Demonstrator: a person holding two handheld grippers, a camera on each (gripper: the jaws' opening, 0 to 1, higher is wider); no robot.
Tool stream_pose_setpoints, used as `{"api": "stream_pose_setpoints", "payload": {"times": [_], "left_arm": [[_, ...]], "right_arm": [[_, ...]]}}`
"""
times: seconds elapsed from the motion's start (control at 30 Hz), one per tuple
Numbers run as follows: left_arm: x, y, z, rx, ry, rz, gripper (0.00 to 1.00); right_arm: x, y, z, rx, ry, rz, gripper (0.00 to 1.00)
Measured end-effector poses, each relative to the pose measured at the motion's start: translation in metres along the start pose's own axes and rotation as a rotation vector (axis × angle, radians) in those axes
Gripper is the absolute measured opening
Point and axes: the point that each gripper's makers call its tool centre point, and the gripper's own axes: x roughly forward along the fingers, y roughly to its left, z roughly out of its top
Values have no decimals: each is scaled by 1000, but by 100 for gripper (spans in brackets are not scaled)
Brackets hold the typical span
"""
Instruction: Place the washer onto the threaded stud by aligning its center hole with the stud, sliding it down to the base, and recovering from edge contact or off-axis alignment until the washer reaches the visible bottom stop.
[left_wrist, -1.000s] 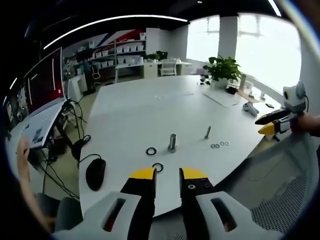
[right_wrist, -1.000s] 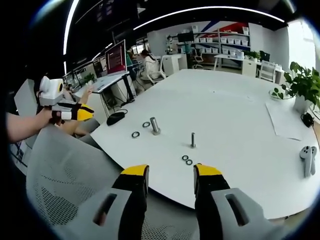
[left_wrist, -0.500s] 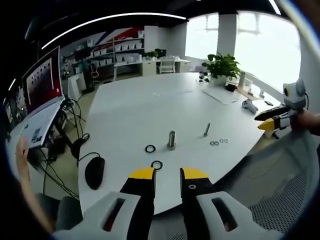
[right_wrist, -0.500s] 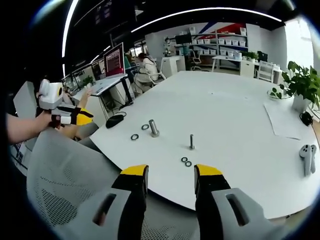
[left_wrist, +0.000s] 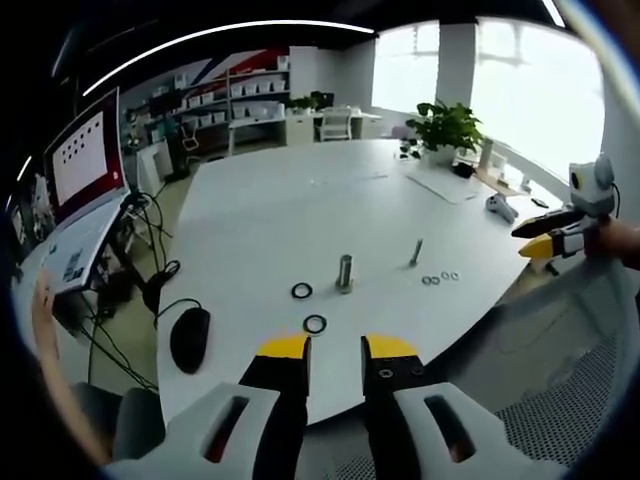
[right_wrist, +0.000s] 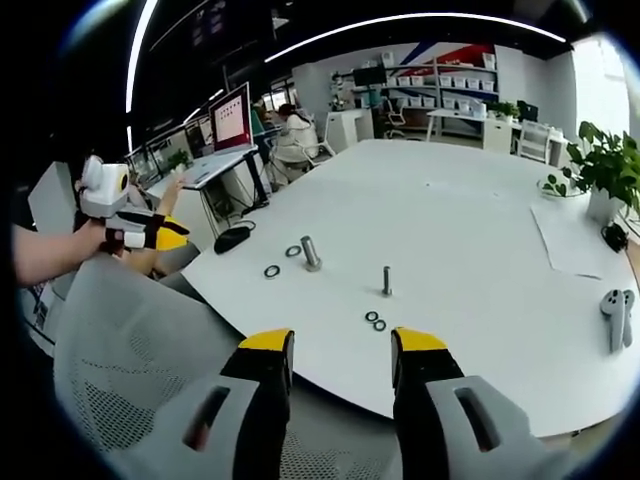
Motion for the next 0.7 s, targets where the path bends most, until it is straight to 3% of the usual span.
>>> {"api": "stream_pose_setpoints", "payload": {"times": [0.33,0.5,0.63,0.7], "left_arm": [[5,-7,-8,53,41,-14,21],[2,-5,-2,13,14,-10,21],[4,-12,-7,47,48,-21,21],[2,-12,-1,64,21,-10,20]], "right_arm": [[-2,-1,0,-2,6,-2,43],[-2,-3,0,2,2,-14,43],[-1,-3,-2,-5,11,-14,43],[1,-4,-3,-10,7,-15,43]]}}
